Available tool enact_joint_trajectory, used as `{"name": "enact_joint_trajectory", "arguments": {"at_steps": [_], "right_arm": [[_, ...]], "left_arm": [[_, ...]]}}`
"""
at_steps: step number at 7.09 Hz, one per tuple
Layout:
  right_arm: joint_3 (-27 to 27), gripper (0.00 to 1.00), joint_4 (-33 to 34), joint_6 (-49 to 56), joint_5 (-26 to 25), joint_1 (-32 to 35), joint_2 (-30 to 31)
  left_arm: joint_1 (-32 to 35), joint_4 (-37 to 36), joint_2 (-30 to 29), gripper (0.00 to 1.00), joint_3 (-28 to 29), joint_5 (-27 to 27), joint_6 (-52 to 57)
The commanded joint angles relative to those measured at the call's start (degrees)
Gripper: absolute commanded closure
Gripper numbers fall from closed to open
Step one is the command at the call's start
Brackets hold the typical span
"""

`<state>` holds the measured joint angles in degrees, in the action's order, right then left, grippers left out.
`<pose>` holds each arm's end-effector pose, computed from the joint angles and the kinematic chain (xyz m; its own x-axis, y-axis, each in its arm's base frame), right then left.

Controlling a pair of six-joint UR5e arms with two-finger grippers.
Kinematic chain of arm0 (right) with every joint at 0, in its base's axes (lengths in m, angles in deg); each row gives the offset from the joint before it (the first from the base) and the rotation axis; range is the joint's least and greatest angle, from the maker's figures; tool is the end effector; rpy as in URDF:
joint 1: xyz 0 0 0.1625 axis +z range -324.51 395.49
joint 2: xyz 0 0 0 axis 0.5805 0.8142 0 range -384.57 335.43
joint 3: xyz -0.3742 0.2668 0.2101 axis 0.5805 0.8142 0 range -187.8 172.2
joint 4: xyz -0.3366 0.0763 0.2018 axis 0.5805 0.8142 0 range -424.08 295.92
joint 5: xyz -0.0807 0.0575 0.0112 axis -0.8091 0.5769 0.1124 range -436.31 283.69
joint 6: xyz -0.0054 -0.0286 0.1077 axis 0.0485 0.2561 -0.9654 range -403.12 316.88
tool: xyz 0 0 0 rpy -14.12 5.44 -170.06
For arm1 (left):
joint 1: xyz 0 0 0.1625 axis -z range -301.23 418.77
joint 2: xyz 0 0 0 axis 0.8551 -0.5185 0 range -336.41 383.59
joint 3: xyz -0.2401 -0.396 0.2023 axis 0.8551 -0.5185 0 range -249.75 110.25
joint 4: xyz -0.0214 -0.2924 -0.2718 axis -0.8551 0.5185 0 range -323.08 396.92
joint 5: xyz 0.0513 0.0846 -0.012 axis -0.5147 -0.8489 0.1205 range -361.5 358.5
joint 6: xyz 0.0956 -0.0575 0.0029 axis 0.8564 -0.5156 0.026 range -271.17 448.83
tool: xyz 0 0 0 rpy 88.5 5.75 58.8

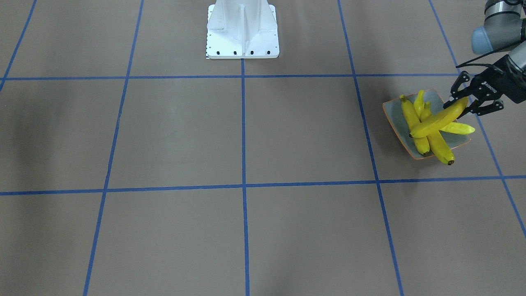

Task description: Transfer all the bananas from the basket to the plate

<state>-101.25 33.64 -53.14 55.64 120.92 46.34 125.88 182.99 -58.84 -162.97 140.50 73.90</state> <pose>0.0083 -0.6337 0.5503 0.7300 -0.0585 0.6809 -0.0507 0.9889 0.1394 0.1235 -0.4092 0.6563 0.3776 0.6350 -0.6739 -0.1488 0.7600 0.6327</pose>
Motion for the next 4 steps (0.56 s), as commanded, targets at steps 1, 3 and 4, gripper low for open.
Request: {"name": "enact_joint_trajectory", "arguments": {"at_steps": [1,3,4], "right_arm": [[-0.33,0.01,-0.07,0.00,0.06,0.00,0.46],[-0.42,0.01,-0.24,0.00,0.06,0.00,0.72],[-0.42,0.01,-0.24,0.00,0.15,0.00,0.72]], "left_arm": [[-0.14,-0.25,-0.10,1.00,0.67,0.12,-0.10],[-0.40,-0.17,-0.36,1.00,2.50,2.14,-0.19],[-0.49,-0.16,-0.45,0.92,2.51,2.14,-1.06]]}}
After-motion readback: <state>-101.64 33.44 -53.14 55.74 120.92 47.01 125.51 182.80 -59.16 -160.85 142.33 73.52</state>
